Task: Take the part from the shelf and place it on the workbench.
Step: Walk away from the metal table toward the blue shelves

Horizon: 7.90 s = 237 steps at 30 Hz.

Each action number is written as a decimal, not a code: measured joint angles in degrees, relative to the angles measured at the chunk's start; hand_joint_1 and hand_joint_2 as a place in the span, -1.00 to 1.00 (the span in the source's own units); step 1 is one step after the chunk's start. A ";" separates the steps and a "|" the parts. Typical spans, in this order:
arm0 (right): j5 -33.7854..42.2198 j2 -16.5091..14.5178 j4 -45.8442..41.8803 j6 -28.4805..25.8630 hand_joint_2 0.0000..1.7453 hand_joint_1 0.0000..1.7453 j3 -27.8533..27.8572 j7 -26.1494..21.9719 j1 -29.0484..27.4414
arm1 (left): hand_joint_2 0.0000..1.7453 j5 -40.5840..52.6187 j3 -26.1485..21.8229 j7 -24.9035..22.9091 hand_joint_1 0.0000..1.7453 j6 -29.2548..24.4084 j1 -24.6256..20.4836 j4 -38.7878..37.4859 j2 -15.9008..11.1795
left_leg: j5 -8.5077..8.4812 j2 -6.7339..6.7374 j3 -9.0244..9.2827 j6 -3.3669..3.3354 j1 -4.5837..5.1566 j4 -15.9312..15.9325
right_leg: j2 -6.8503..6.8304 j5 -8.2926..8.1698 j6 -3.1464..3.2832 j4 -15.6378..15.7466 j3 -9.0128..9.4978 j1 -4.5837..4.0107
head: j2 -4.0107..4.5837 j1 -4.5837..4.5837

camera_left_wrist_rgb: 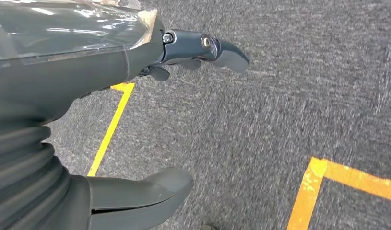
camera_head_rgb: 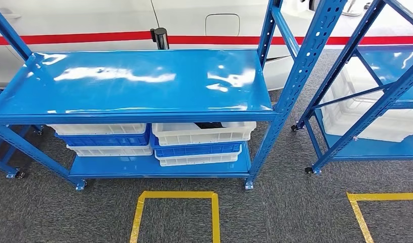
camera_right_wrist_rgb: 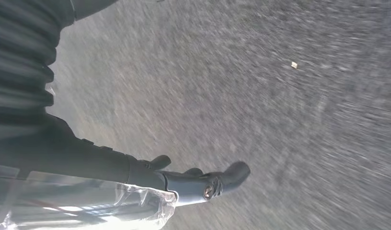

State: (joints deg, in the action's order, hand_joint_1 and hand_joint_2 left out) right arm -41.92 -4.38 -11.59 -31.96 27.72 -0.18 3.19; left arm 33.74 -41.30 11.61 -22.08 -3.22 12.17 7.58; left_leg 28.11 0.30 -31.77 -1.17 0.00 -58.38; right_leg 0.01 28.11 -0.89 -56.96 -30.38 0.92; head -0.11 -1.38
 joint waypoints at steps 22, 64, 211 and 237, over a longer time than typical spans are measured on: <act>22.83 2.08 -6.68 17.31 1.00 -1.00 -13.76 0.17 -6.25 | -0.50 -18.36 20.90 -6.19 -1.00 11.96 6.65 4.82 -3.75 | -1.10 -0.14 0.19 -1.98 -0.19 1.33 | 0.09 7.35 -1.46 -15.38 -6.84 0.03 | 0.00 -0.06; 41.87 4.06 -17.43 31.81 -1.00 -1.00 -26.84 0.01 -6.43 | 1.00 -33.75 40.38 -11.77 -1.00 22.00 16.80 4.95 -7.24 | 5.45 -0.16 -3.14 0.89 -0.19 -7.63 | 1.49 -0.46 0.49 0.95 1.03 0.77 | 0.00 0.18; 0.86 -1.19 -0.83 18.21 1.00 -1.00 10.42 -14.23 6.96 | 1.00 0.93 -7.87 9.05 -1.00 9.60 -4.61 -0.10 0.98 | 1.21 -0.75 2.70 -0.50 -0.09 1.72 | 0.31 -0.28 -0.82 0.47 0.44 -0.59 | 0.00 0.20; 19.10 1.27 -3.78 22.85 1.00 -1.00 -4.44 -7.12 -1.51 | -1.00 -13.91 11.37 -0.44 -1.00 13.72 2.46 3.42 -2.61 | 1.23 -0.74 2.64 -0.49 -0.09 1.73 | 0.31 -0.26 -0.80 0.48 0.39 -0.59 | 0.00 0.19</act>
State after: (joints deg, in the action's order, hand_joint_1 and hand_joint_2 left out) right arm -22.83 -3.11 -15.36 -9.11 23.28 -7.30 1.69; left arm 19.83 -29.94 11.16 -8.36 -0.76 15.59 4.97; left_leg 29.34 -0.45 -29.13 -1.65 -0.09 -56.65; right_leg 0.33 27.85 -1.69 -56.48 -29.99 0.33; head -0.11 -1.19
